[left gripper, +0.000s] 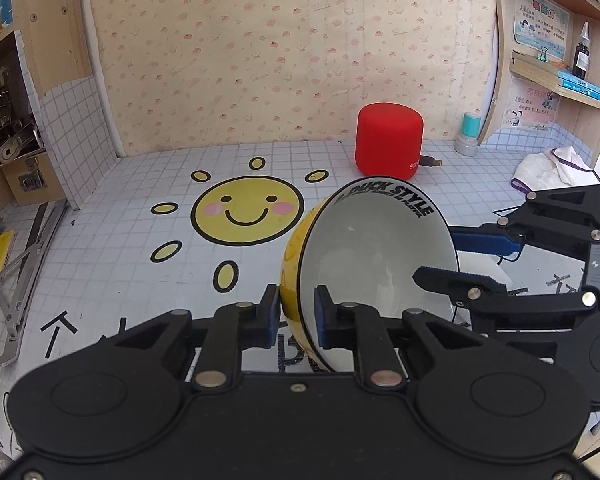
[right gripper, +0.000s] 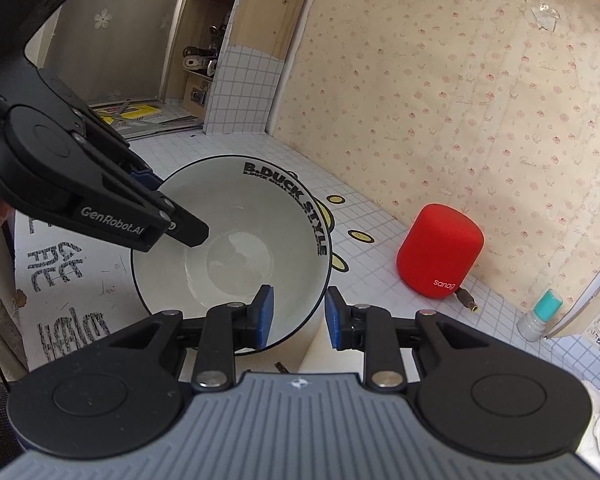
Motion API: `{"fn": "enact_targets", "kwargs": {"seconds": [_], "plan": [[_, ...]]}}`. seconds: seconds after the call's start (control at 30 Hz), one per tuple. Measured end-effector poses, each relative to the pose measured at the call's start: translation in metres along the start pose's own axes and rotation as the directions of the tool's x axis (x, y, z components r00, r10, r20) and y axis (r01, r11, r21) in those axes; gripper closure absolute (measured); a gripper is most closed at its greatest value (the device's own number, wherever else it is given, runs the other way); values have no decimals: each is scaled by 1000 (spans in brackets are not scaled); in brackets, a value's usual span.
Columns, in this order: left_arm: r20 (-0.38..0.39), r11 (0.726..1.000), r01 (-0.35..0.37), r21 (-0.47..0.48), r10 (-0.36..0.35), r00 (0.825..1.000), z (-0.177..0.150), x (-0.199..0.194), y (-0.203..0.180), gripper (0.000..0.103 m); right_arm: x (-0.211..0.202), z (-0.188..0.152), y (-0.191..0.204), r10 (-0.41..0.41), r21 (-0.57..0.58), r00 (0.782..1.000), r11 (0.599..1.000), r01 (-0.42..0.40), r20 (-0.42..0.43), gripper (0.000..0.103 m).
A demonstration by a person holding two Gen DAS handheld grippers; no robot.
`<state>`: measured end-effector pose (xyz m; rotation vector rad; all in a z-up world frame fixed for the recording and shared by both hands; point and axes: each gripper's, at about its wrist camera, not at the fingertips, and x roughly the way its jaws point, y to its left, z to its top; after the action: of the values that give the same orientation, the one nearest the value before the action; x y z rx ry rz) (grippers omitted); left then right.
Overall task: Clean bowl
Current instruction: 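Lift and tilt the bowl on its side with the left gripper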
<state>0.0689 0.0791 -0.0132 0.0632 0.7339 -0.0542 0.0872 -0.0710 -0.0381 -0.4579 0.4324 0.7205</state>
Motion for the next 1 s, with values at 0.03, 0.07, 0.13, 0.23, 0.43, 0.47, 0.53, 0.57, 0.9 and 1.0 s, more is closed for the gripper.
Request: {"fn": "enact_targets", "kwargs": {"seconds": [0.03,0.07,0.13,0.23,0.43,0.47,0.53,0.57,0.9,1.0], "plan": [[-2,1000,-1,0,1,1000,0,0,0,84,1,0,-2,5,10,1000,1000,-5,2,72],[-4,1000,-2,1,2,1000,-1,0,0,84,1,0,-5,16,30,1000,999,-16,9,74],[-6,1000,-3,5,3,1000,-2,-1,0,84,1,-1,-8,27,48,999,998,-28,19,83],[-3,1000,11,-6,-11,1000,-1,-1,3,84,-1,-4,-10,25,24,999,999,-26,30,87],[-6,1000,1,19,-1,1000,4,3,1,84,-5,-8,-4,20,-26,999,999,-19,36,87],[-8,1000,-2,26,2,1000,5,4,0,84,-5,-7,-2,16,-38,999,999,-15,37,87],[-10,999,-1,39,1,1000,7,6,-1,82,-5,-6,-1,12,-52,999,999,-10,39,87],[-11,999,1,41,0,1000,7,6,-1,82,-5,-6,0,11,-64,999,998,-9,41,87],[-10,1000,-25,-4,25,1000,0,7,-2,85,-5,-4,-1,20,-53,999,998,-18,39,87],[-8,999,-36,-4,36,999,-3,6,-5,85,-8,-6,-1,21,-17,999,1000,-20,50,86]]}}
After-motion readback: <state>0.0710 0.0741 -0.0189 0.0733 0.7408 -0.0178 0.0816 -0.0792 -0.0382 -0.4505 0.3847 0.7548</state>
